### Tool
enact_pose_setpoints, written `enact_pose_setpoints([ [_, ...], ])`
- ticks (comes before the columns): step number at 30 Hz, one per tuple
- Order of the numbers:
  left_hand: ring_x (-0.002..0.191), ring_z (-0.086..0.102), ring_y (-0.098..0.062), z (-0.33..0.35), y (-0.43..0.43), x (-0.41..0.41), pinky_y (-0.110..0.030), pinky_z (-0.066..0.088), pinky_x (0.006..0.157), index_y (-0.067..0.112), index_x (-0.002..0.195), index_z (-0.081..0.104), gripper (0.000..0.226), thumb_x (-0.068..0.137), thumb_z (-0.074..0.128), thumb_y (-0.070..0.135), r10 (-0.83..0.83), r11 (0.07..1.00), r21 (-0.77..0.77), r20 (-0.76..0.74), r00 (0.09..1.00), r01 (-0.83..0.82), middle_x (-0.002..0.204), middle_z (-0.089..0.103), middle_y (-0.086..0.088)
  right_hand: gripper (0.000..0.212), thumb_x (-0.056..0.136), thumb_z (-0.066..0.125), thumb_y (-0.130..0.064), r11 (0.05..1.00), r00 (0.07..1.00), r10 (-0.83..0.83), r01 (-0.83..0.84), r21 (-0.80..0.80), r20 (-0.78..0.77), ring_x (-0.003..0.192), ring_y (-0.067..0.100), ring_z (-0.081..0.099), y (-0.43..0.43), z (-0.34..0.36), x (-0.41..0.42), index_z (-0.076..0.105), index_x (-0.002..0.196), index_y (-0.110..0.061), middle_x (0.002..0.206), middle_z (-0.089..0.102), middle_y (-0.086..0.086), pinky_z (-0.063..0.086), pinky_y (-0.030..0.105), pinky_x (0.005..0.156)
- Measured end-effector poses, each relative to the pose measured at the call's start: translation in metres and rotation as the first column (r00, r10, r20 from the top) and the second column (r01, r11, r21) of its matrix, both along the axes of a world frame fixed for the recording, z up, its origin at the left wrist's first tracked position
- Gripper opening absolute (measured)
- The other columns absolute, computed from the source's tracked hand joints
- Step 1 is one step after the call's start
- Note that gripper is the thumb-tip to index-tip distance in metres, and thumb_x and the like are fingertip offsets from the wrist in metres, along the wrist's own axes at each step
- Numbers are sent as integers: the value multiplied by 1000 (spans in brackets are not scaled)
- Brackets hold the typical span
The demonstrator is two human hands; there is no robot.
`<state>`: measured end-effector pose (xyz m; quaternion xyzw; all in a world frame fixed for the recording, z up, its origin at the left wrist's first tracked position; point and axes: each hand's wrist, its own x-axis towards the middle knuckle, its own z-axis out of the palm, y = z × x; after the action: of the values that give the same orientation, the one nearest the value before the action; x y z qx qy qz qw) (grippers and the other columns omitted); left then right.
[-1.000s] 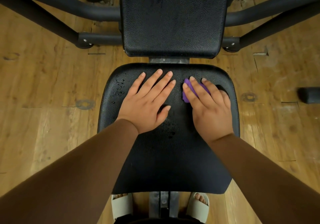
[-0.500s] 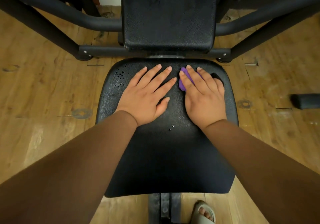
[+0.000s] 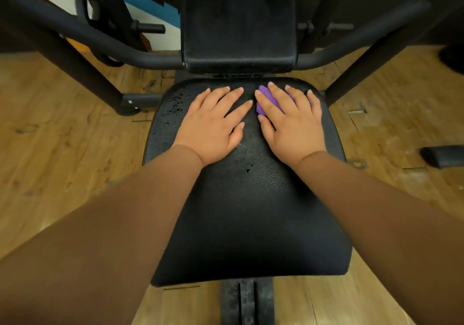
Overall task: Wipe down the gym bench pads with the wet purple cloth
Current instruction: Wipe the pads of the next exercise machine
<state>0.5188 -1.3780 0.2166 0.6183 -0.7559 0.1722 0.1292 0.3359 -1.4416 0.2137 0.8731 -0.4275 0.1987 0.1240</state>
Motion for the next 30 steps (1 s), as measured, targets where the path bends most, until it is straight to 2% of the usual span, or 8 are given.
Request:
enact_pose_setpoints([
  [4, 131, 46, -33, 8, 5, -7, -52, 31, 110, 18, 137, 54, 55, 95, 28, 43, 26, 992, 123, 78, 997, -36, 140, 53, -11, 45, 100, 39, -36, 998, 999, -3, 6, 56, -40, 135, 30, 40, 2, 6, -1, 43, 145, -27, 148, 44, 3, 17, 54, 115],
  [7, 142, 30, -29, 18, 8, -13, -47, 21, 115, 22, 147, 40, 56, 98, 28, 47, 70, 979, 181, 119, 990, -91, 153, 37, -7, 46, 103, 37, -36, 994, 999, -9, 15, 111, -53, 141, 26, 30, 5, 11, -2, 34, 148, -30, 154, 36, -2, 9, 49, 118],
  [14, 149, 7, -28, 18, 16, -53, -46, 10, 118, 21, 153, 20, 66, 98, 29, 56, 263, 930, 267, 0, 965, -253, 161, 15, -9, 46, 104, 32, -36, 984, 999, 6, 2, 180, -45, 145, 19, 21, 16, 12, -10, 29, 150, -32, 157, 30, -6, 7, 41, 120],
  [17, 150, -3, -25, 11, 20, -63, -44, 3, 121, 20, 155, 13, 70, 97, 28, 58, 294, 929, 243, -22, 956, -280, 163, 6, -9, 47, 105, 30, -35, 984, 998, 25, -15, 176, -55, 148, 20, 14, 19, 10, -15, 24, 152, -31, 159, 24, -5, 6, 42, 120],
  [21, 150, -3, -22, 2, 17, -71, -41, 1, 121, 22, 155, 10, 69, 98, 28, 57, 277, 948, 187, -91, 957, -257, 163, 4, -4, 50, 105, 29, -32, 990, 997, 7, 3, 141, -75, 149, 22, 5, 16, 6, -24, 16, 154, -28, 162, 14, -4, 6, 42, 119],
  [25, 150, -5, -20, 1, 1, -70, -39, -1, 120, 26, 155, 6, 71, 97, 27, 60, 280, 950, 173, -110, 954, -259, 163, 0, -2, 53, 105, 32, -30, 993, 997, -26, 35, 114, -77, 149, 21, 7, 9, 7, -36, 15, 154, -26, 162, 13, -4, 10, 41, 119],
  [30, 150, -1, -21, -10, -8, -67, -39, -1, 120, 29, 155, 10, 70, 95, 27, 62, 294, 954, 94, -120, 948, -284, 163, 6, -2, 50, 105, 29, -28, 993, 996, 36, -27, 115, -79, 148, 18, 12, -16, 13, -33, 18, 154, -23, 161, 17, -4, 11, 31, 118],
])
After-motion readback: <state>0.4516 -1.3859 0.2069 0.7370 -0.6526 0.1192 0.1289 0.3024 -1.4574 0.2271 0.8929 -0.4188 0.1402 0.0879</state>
